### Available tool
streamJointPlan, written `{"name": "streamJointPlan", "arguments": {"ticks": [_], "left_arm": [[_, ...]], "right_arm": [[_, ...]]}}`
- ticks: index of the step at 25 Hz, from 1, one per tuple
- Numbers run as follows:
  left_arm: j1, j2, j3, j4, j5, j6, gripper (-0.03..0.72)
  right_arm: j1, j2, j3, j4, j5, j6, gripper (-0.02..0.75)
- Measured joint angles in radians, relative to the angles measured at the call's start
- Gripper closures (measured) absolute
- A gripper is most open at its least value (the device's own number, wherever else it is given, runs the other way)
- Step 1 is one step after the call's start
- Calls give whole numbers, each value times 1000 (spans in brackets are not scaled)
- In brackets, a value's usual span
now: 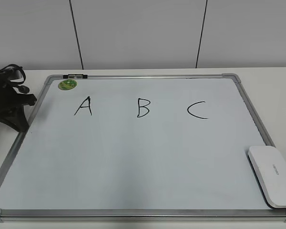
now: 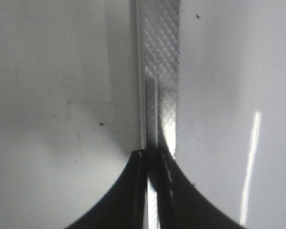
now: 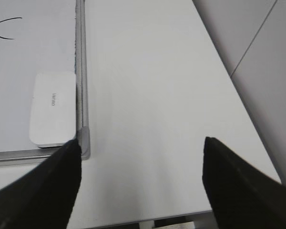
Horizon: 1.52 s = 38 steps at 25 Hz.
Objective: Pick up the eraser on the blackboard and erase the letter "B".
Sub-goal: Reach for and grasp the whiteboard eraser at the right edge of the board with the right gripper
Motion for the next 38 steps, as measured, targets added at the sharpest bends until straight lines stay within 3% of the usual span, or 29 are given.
{"name": "streamJointPlan", "arguments": {"ticks": [8,16,21,29,38], "left_arm": [[2,0,0,-2,0,0,664],[2,0,-1,-2,0,0,664],[2,0,-1,-4,0,0,665],[2,0,-1,-6,1,0,664],[2,0,-1,-8,2,0,664]], "right_arm": [[0,267,-17,159,-253,-27,150],[0,539,-11,198,-595,-28,150],[0,741,-9,205,-590,-58,122],[0,1078,-53,382,-490,-235,77],[77,1376,-163,391,-500,-250,77]]}}
